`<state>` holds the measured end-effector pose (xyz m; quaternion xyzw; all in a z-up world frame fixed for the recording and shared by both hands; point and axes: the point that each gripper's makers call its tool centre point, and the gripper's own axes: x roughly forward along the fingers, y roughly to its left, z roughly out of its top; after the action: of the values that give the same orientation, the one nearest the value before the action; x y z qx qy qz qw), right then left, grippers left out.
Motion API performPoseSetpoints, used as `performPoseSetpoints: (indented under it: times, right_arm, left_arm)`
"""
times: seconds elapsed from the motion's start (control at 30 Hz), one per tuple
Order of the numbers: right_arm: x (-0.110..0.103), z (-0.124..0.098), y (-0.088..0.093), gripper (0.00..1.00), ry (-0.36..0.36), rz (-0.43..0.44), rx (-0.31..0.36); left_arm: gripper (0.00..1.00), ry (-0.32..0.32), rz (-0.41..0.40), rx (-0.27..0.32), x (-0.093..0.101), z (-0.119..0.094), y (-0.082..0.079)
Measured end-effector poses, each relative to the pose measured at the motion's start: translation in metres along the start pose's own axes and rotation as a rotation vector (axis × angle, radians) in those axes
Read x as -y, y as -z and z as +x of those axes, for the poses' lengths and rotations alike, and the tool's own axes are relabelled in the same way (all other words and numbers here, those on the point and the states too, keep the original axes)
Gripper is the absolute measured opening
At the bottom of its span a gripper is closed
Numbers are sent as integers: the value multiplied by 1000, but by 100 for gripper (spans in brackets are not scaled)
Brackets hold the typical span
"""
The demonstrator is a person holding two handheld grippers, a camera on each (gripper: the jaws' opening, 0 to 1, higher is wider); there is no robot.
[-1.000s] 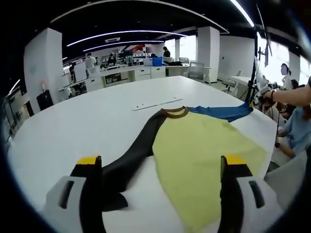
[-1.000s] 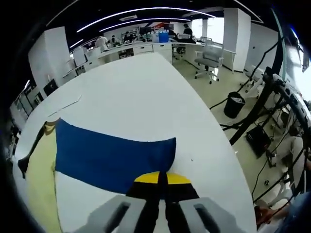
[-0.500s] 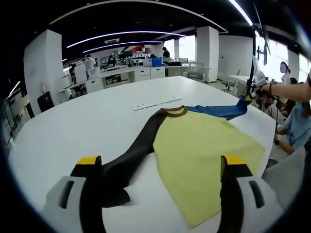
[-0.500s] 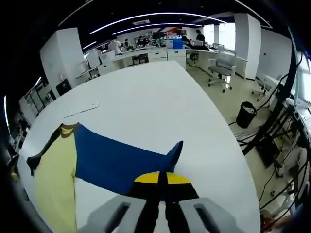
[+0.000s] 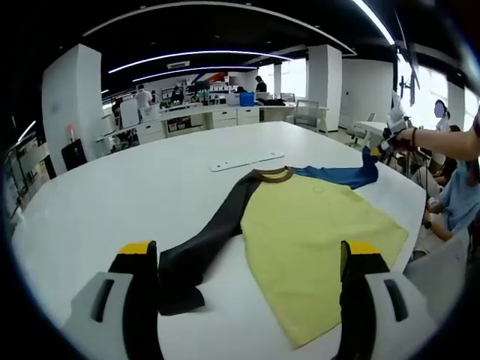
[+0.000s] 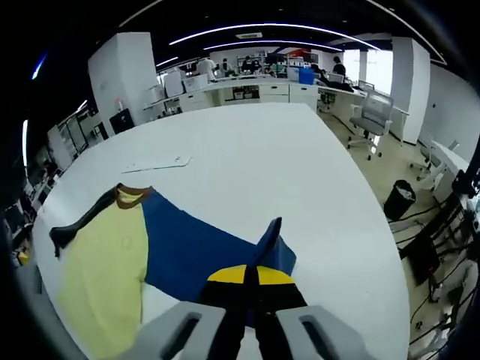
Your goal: Fold the garment on the visible template until the final outline fits inside the template.
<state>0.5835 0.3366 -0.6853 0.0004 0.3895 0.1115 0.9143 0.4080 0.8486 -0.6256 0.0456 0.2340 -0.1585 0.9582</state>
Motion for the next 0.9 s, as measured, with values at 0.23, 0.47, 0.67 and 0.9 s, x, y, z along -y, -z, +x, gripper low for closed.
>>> performPoseSetpoints:
  times: [0.23,0.47,0.67,0.9]
  right_arm:
    - [-26,9,-7,0,-37,-11,-4]
    - [-59,18,-15,0,-87,-48,-5]
    - [-82,26,-17,0,-107,-97,-18]
    - [-112,33,-22,0,-145,-137,-26]
  left_arm:
    - [99,21,7,-3,5,0,1]
    - [99,24,13,-12,5,0,3]
    - [99,16,10,-15,2,-3,3]
    - [99,19,0,-14,4,-4,5]
